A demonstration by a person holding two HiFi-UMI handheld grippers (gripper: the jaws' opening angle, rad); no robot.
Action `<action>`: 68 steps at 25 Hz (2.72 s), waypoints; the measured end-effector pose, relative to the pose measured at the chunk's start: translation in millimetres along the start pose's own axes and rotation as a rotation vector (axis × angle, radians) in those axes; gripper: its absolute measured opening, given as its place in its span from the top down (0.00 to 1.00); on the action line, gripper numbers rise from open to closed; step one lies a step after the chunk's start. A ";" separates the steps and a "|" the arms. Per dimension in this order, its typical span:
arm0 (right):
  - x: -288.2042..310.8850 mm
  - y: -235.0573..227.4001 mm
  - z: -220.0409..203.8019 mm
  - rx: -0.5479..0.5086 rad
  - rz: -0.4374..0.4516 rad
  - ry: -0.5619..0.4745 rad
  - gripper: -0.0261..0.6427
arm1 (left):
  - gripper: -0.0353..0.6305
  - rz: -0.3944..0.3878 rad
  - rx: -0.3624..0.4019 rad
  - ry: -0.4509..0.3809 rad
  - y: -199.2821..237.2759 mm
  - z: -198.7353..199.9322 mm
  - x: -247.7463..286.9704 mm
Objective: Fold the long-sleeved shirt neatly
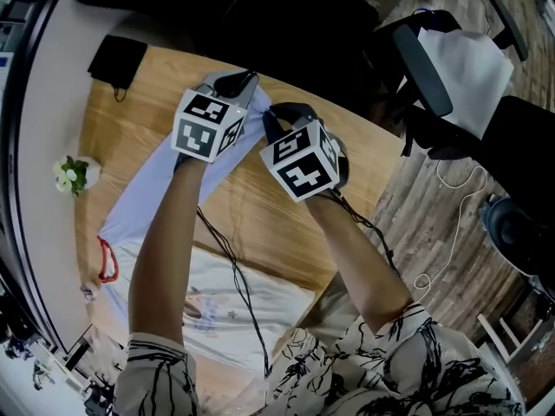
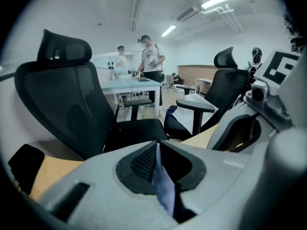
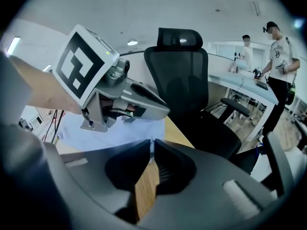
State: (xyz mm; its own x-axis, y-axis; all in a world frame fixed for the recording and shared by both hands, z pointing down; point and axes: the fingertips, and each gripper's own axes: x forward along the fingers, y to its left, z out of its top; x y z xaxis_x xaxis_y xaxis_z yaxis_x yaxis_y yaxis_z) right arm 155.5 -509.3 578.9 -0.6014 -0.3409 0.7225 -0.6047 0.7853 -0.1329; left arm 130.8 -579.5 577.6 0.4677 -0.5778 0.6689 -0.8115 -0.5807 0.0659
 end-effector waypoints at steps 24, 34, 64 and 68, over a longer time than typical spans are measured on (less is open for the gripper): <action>-233.3 411.5 222.7 -0.418 0.565 -0.526 0.91 | 0.91 0.449 -0.109 -0.444 3.6 14.8 -561.5; -226.3 606.2 143.4 -0.571 0.637 -0.474 0.91 | 0.91 0.585 -0.201 -0.390 -40.2 -159.9 -695.9; -118.2 794.5 -105.4 -0.787 0.851 -0.033 0.58 | 0.59 0.809 -0.605 -0.267 -135.5 -548.1 -779.3; -129.6 835.2 -106.0 -0.858 0.936 -0.055 0.53 | 0.57 1.019 -0.642 -0.317 -214.0 -555.9 -829.4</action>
State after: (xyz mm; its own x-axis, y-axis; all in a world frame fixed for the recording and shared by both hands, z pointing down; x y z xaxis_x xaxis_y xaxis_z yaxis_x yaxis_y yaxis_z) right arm -216.3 245.5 446.2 -0.6477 0.5180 0.5588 0.5797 0.8109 -0.0798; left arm -278.3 342.8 420.3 -0.4835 -0.7648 0.4257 -0.8369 0.5464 0.0311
